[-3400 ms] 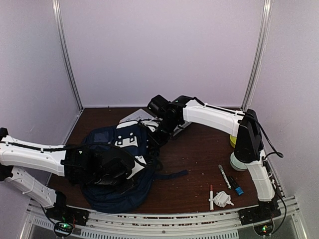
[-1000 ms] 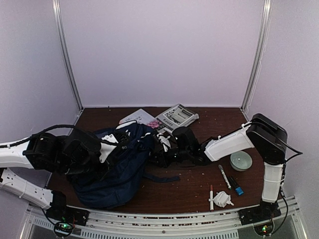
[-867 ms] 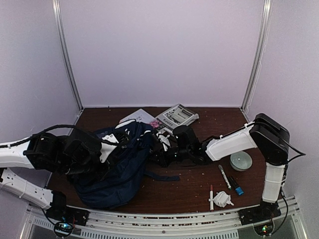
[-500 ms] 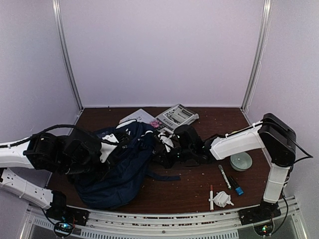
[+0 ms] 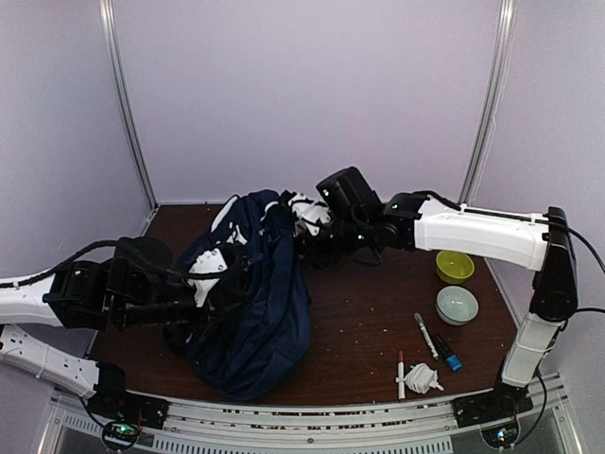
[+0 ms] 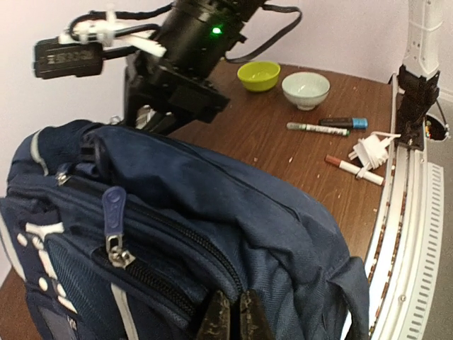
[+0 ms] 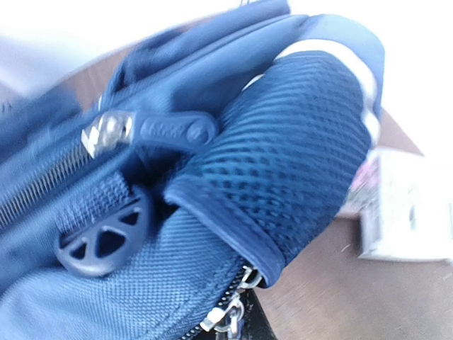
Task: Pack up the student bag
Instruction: Grab the largest pocket of the student bag, then hold the student bag at the center of the board.
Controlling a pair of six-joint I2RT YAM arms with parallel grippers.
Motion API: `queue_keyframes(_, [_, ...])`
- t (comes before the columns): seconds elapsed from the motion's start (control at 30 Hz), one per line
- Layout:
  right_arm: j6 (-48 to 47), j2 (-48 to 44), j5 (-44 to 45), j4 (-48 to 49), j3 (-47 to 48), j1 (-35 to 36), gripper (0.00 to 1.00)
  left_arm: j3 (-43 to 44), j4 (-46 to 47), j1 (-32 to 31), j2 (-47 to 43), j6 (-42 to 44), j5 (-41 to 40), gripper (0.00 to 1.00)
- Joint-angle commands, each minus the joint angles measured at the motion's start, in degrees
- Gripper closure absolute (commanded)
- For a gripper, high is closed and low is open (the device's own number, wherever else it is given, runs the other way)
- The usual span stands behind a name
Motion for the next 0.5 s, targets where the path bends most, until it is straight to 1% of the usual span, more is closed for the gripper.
queue_keyframes(0.0, [-3.7, -2.6, 7.1, -1.7, 15.2, -1.2, 1.0, 5.8, 16.1, -2.7, 2.2, 10.9, 7.4, 1.0])
queue_keyframes(0.07, [-5.9, -2.2, 6.5, -3.3, 19.9, -0.2, 1.0, 8.7, 17.1, -2.9, 6.6, 13.2, 10.2, 1.0])
queue_keyframes(0.13, [-8.7, -2.4, 5.8, -4.0, 22.4, 0.9, 1.0, 11.6, 17.0, -3.4, 10.7, 15.5, 12.8, 1.0])
queue_keyframes(0.23, [-11.1, -4.8, 2.5, -2.8, 21.8, 1.6, 1.0, 13.5, 17.7, -3.6, 13.0, 17.7, 15.8, 1.0])
queue_keyframes(0.27, [-11.6, -6.0, 1.7, -1.8, 20.8, 1.6, 1.0, 13.5, 18.0, -3.6, 12.6, 17.7, 16.4, 0.86])
queue_keyframes(0.3, [-12.4, -7.3, 1.2, -0.6, 19.1, 1.6, 1.0, 13.3, 18.1, -3.6, 11.8, 17.7, 16.7, 0.66])
queue_keyframes(0.33, [-13.5, -8.7, 0.9, 0.6, 17.1, 1.6, 1.0, 12.7, 18.3, -3.6, 10.6, 17.8, 16.7, 0.5])
queue_keyframes(0.37, [-14.7, -9.9, 0.5, 1.9, 15.2, 1.6, 1.0, 12.0, 18.5, -3.6, 9.3, 18.0, 16.7, 0.4])
queue_keyframes(0.4, [-15.9, -11.3, -0.1, 3.3, 13.0, 1.6, 1.0, 11.1, 18.6, -3.6, 7.7, 18.1, 16.6, 0.32])
queue_keyframes(0.47, [-17.9, -13.7, -2.5, 5.3, 9.5, 1.6, 1.0, 10.2, 17.9, -3.6, 4.3, 17.8, 15.0, 0.27])
